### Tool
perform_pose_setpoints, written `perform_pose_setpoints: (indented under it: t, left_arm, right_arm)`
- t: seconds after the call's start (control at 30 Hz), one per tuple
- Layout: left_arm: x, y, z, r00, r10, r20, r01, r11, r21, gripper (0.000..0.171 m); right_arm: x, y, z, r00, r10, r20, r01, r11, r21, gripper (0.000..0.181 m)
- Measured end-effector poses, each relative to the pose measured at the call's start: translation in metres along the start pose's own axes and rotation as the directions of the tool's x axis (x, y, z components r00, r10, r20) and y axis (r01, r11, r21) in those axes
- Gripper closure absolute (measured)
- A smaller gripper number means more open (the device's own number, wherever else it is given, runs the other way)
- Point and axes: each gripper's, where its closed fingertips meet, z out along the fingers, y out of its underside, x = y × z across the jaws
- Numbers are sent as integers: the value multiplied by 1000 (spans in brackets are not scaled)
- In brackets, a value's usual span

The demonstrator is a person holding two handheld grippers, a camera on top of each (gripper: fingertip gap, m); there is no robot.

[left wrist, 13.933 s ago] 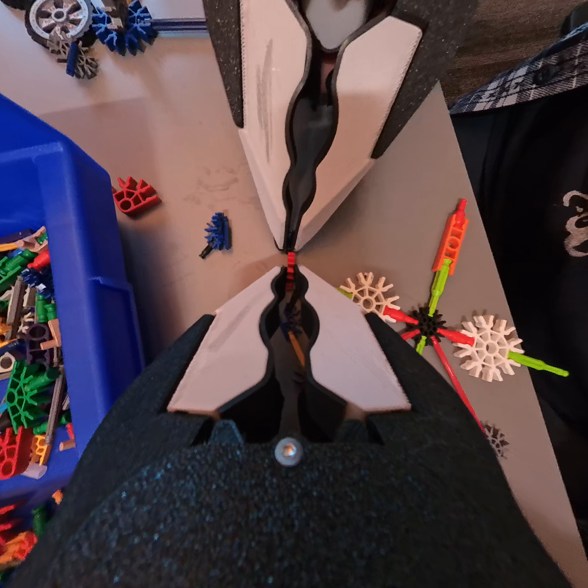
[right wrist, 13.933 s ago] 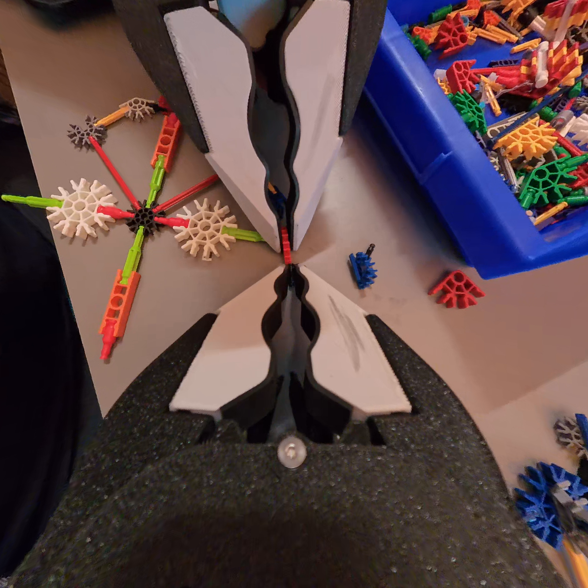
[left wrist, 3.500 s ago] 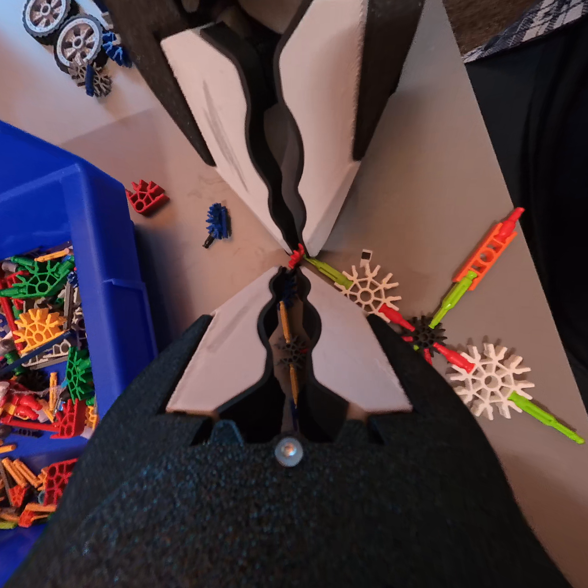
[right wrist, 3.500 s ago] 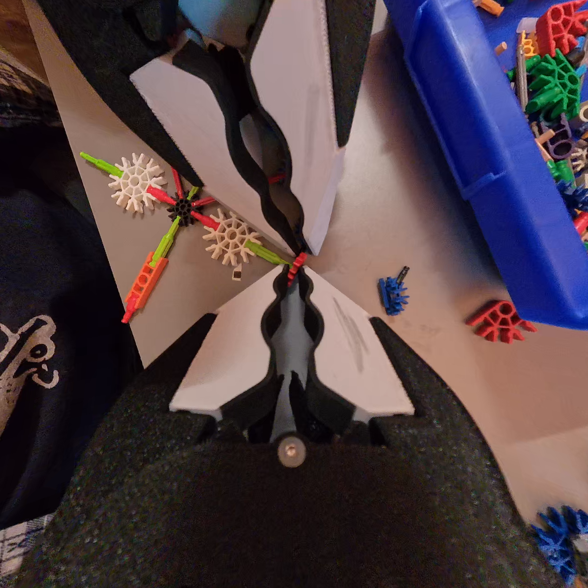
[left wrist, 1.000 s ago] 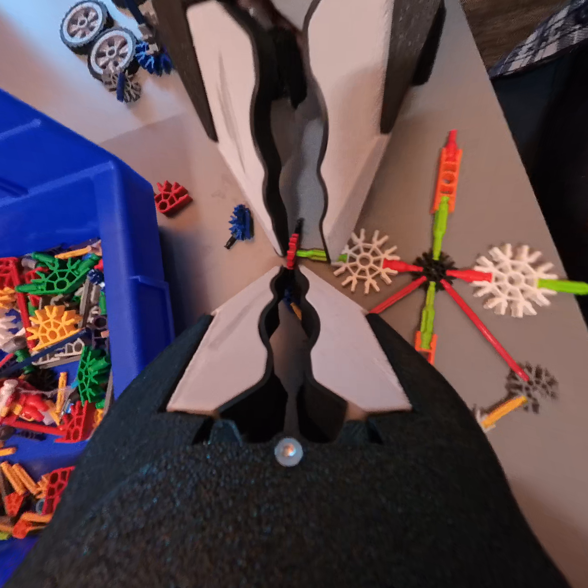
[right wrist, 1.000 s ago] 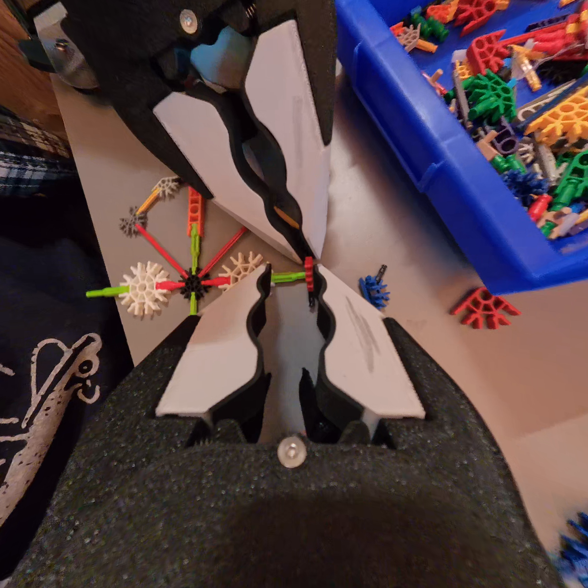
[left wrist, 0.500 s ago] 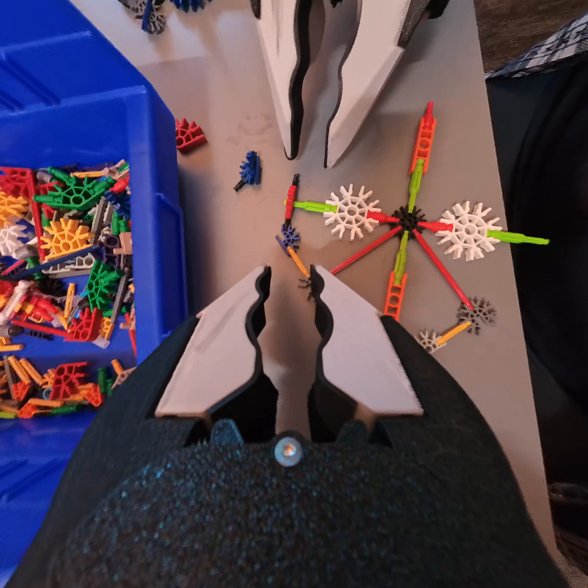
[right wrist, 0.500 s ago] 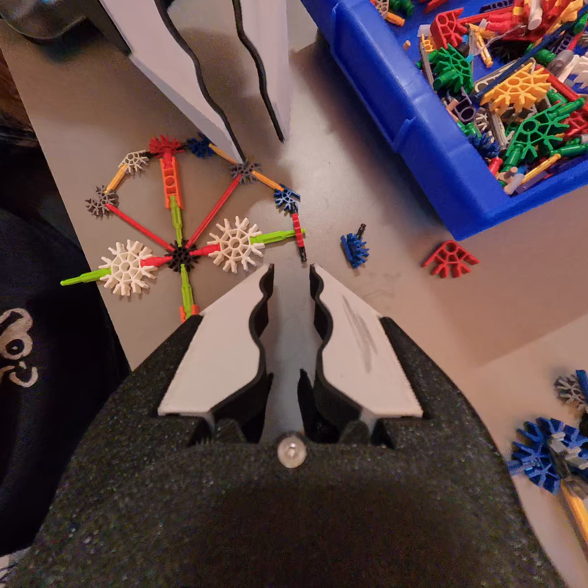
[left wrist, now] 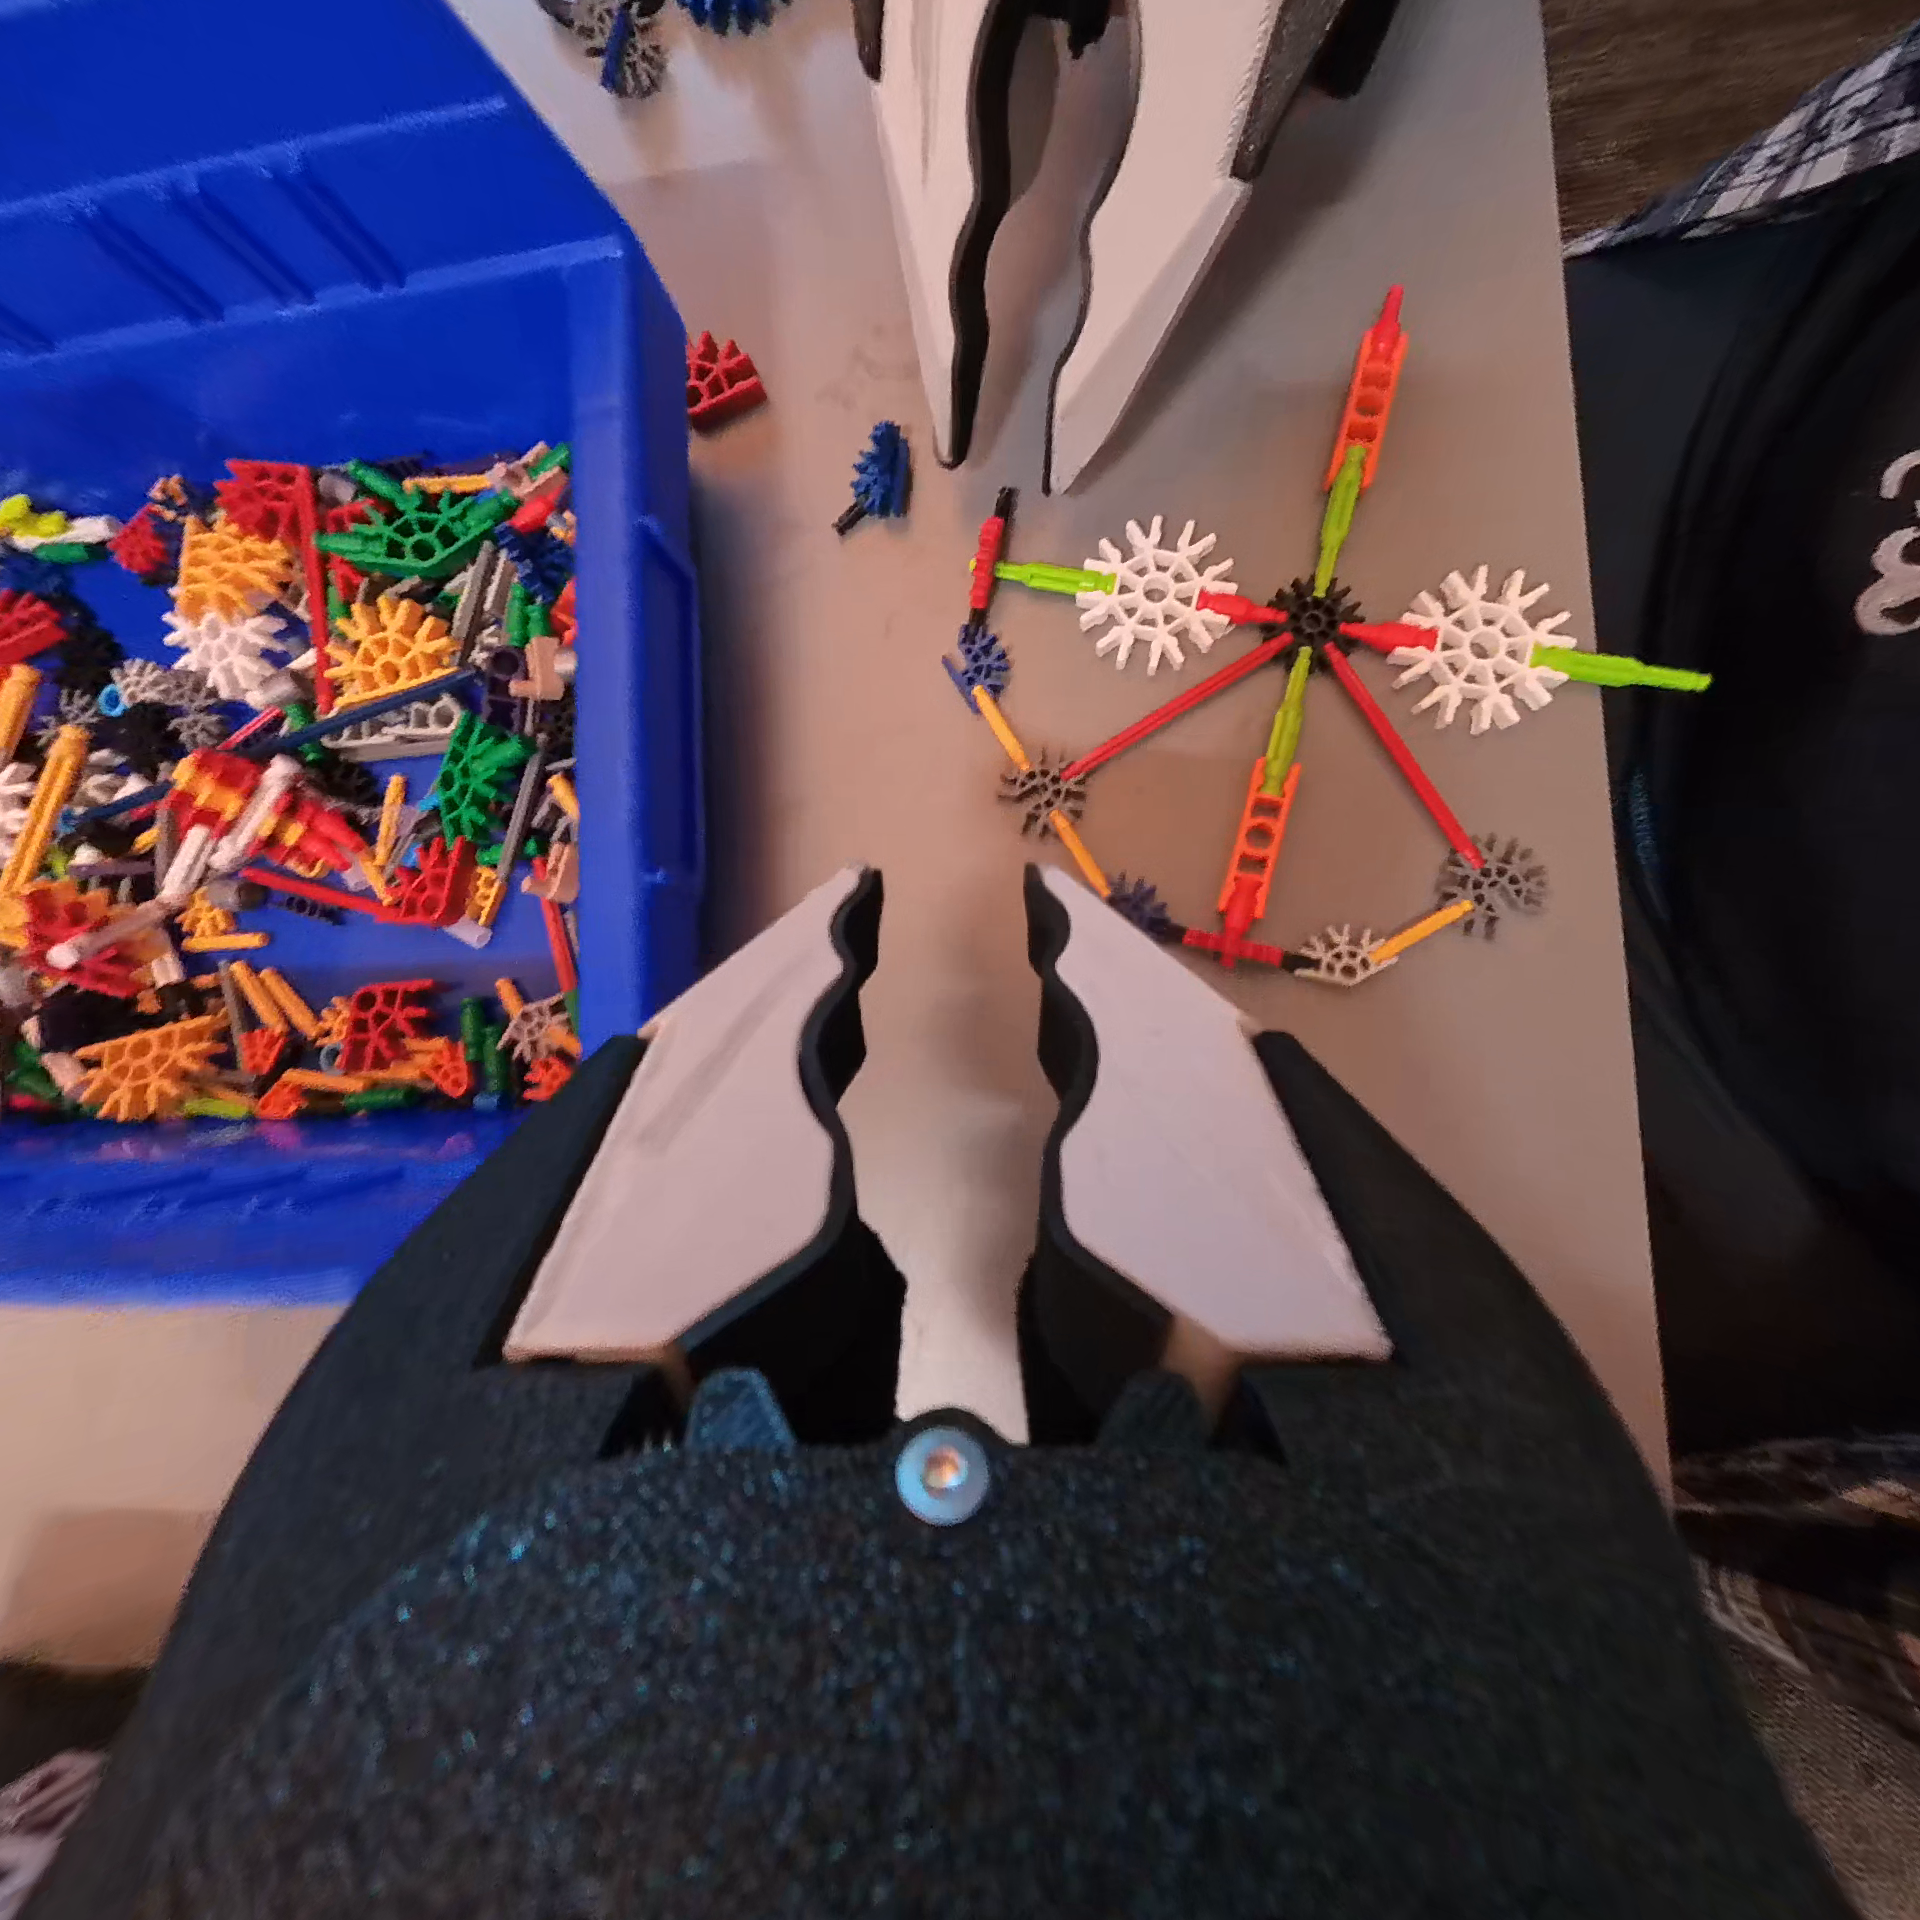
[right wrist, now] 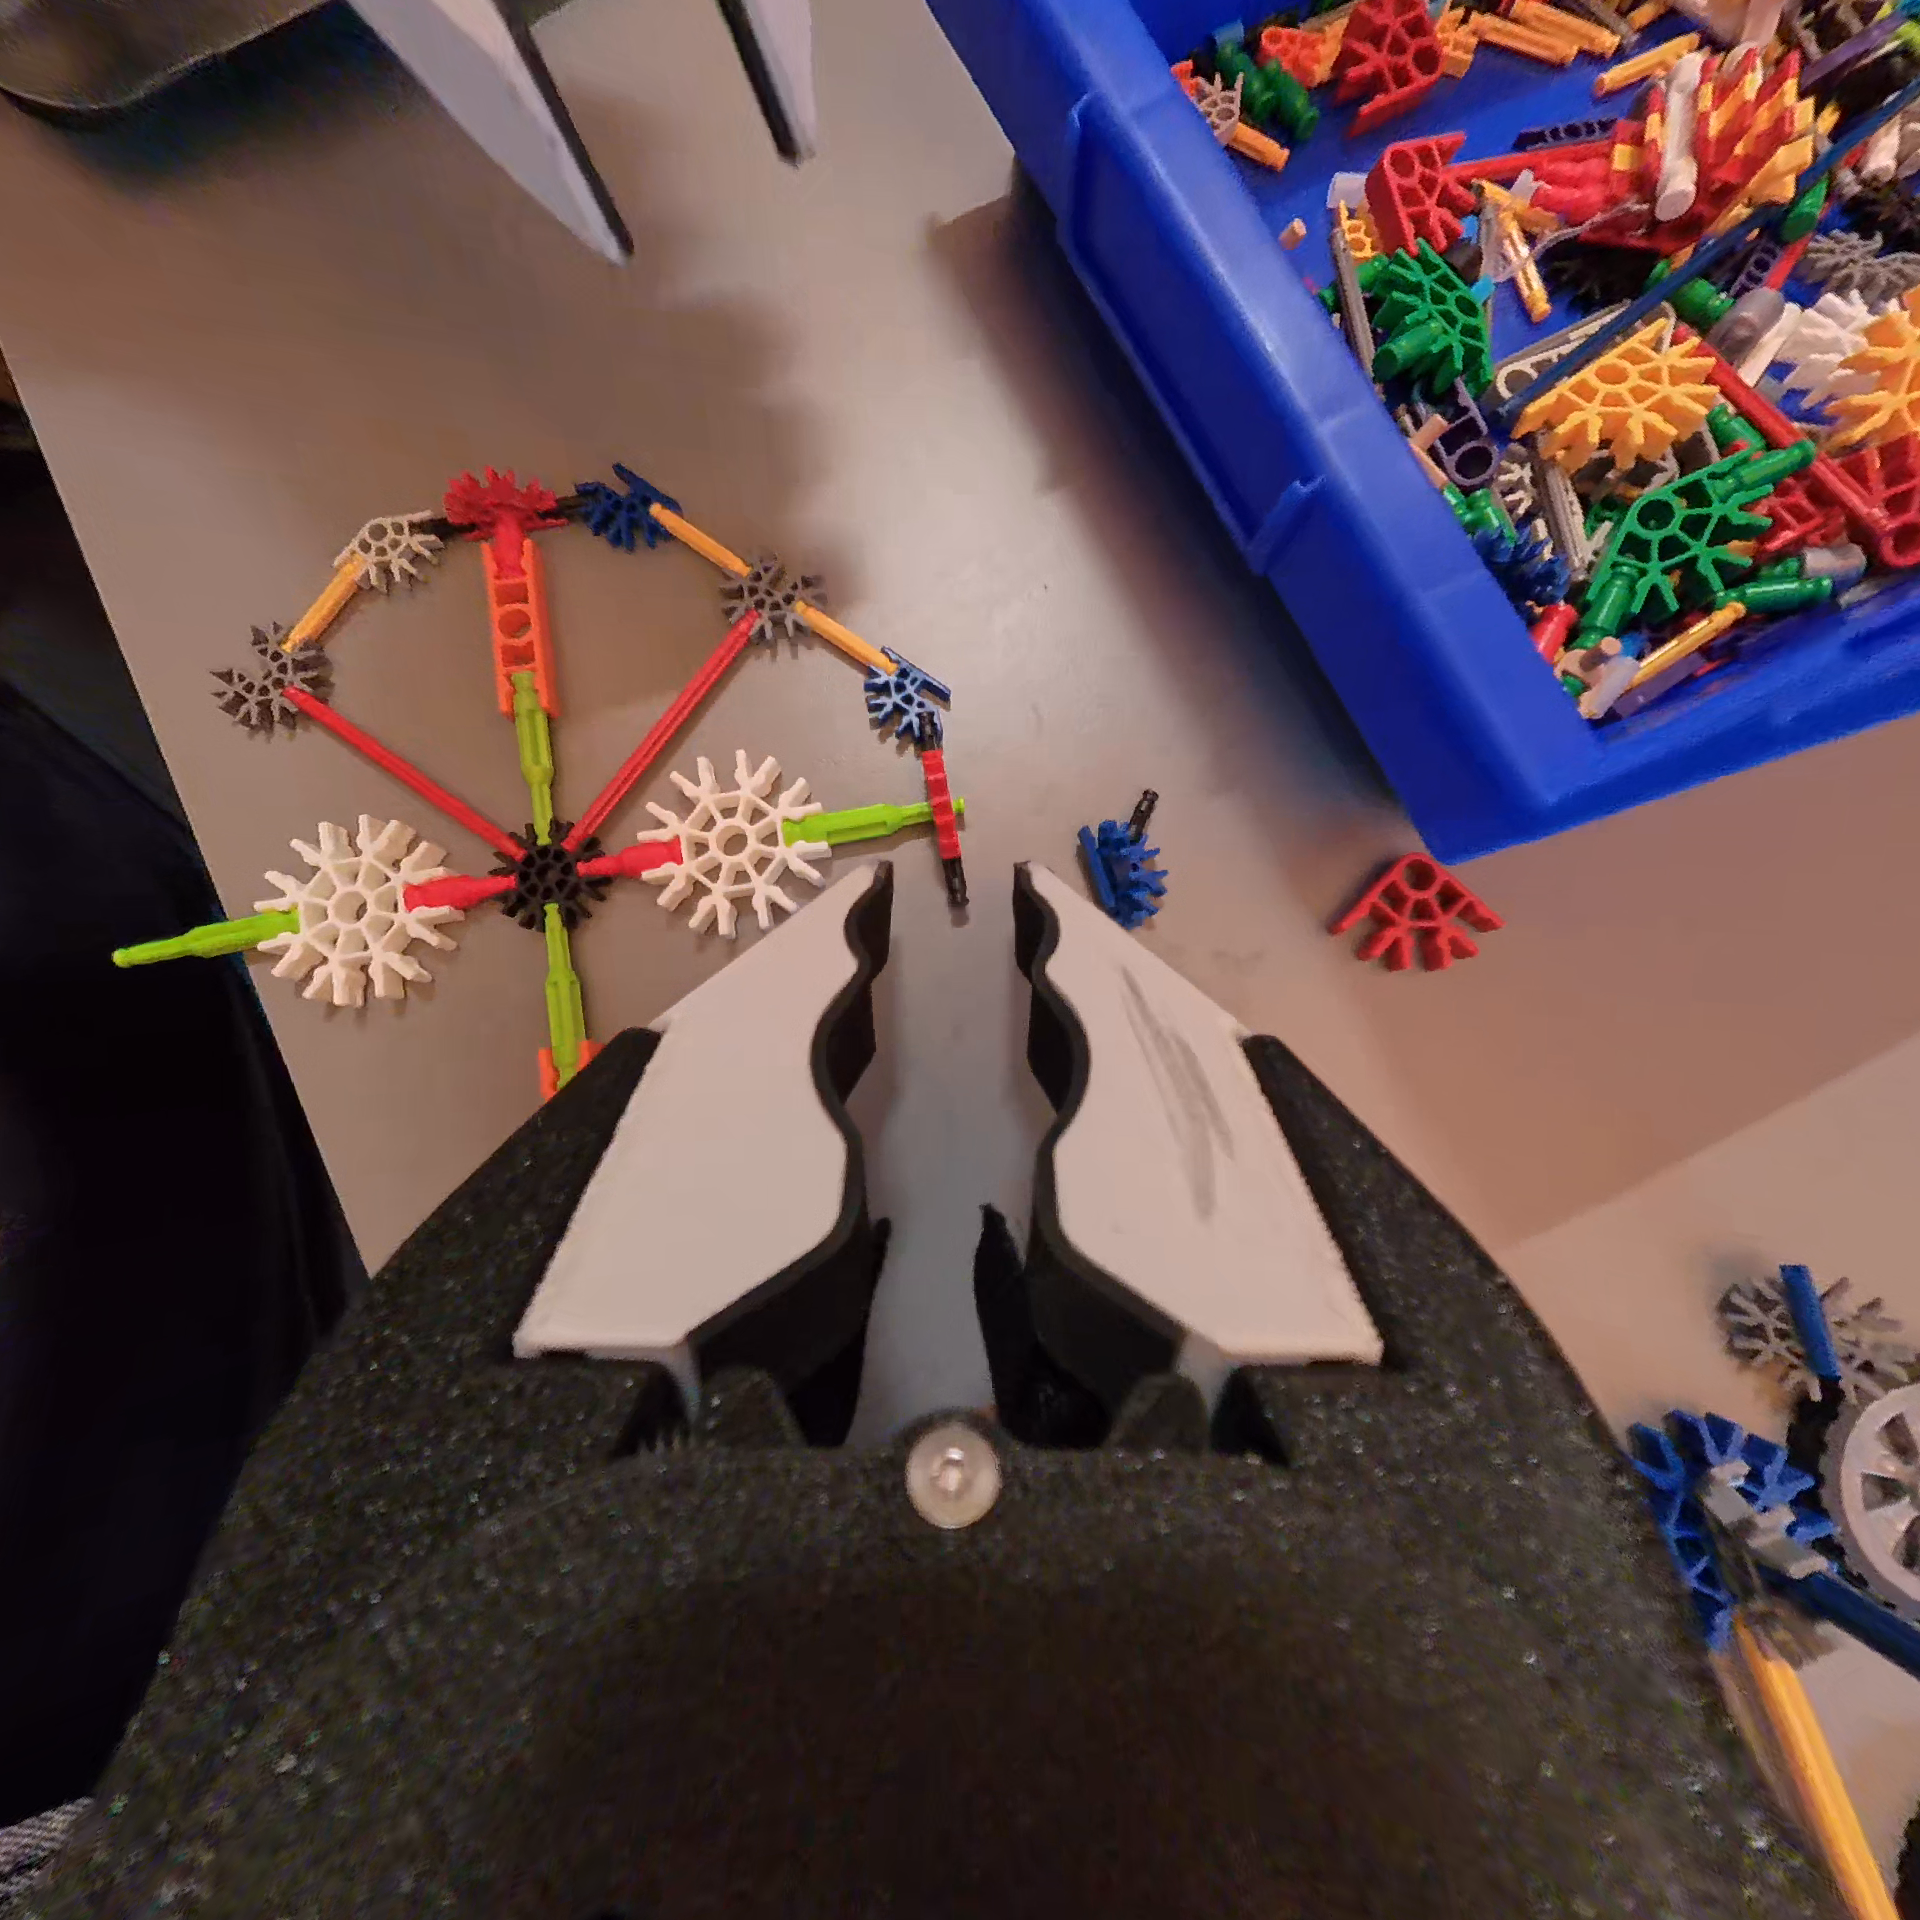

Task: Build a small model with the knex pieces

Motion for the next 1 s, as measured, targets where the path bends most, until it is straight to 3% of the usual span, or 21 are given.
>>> perform_pose_setpoints:
  t: [0.3,0.63,1.0]
  left_arm:
    - [-12,19,-33,997,-58,53,57,998,18,143]
    - [-10,40,-43,993,-88,84,88,996,13,142]
    - [-5,41,-42,993,-98,65,96,994,44,142]
  right_arm:
    - [-2,2,13,1000,-27,13,27,999,-23,156]
    - [-2,-10,24,999,-45,20,45,999,-19,161]
    - [-3,-20,28,999,-44,12,44,999,-15,155]
